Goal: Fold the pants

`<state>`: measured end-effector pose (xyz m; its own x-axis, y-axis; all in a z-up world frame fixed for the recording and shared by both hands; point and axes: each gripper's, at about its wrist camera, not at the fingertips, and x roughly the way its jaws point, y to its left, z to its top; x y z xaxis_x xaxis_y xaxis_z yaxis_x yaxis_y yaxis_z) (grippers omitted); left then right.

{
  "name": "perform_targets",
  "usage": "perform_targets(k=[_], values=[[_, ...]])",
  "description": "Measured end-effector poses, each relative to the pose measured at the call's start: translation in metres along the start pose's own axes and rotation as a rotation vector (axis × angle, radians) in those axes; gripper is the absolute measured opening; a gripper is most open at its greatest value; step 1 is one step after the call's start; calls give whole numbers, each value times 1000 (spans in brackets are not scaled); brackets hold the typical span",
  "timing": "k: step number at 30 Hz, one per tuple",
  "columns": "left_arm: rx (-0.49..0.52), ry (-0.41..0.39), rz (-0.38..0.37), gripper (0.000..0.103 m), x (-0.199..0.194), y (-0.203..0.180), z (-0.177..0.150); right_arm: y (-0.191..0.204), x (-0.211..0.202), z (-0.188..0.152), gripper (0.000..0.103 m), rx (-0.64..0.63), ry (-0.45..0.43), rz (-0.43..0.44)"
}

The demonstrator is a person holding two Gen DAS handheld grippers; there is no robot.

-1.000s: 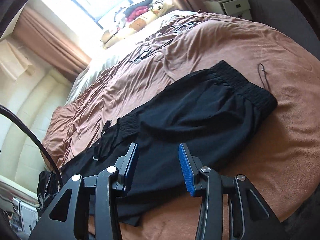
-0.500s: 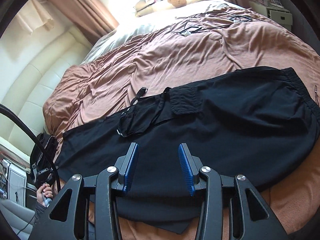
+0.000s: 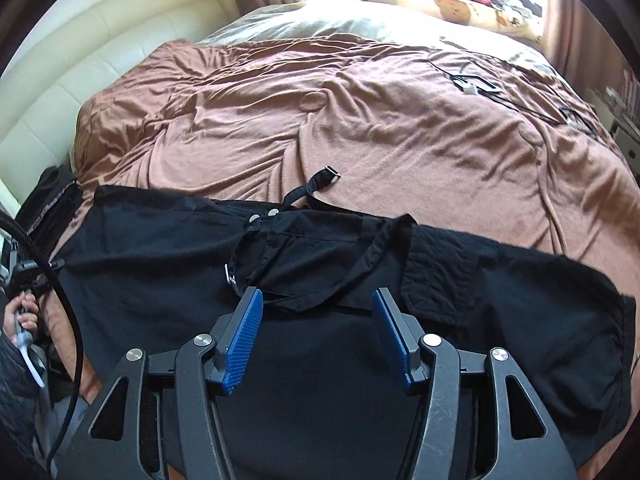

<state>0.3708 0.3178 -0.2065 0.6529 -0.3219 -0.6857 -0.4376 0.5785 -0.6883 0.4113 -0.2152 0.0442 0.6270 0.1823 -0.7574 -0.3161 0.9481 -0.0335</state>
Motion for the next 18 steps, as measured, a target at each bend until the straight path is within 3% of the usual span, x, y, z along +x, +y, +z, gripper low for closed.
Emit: perform_targets(k=[8,18], values=[[3,0,17,13,3,-1,0,26,60,30,55,-258,19,-3],[9,3,39,13,7,-5,1,38,119,59,55,-422,87,41]])
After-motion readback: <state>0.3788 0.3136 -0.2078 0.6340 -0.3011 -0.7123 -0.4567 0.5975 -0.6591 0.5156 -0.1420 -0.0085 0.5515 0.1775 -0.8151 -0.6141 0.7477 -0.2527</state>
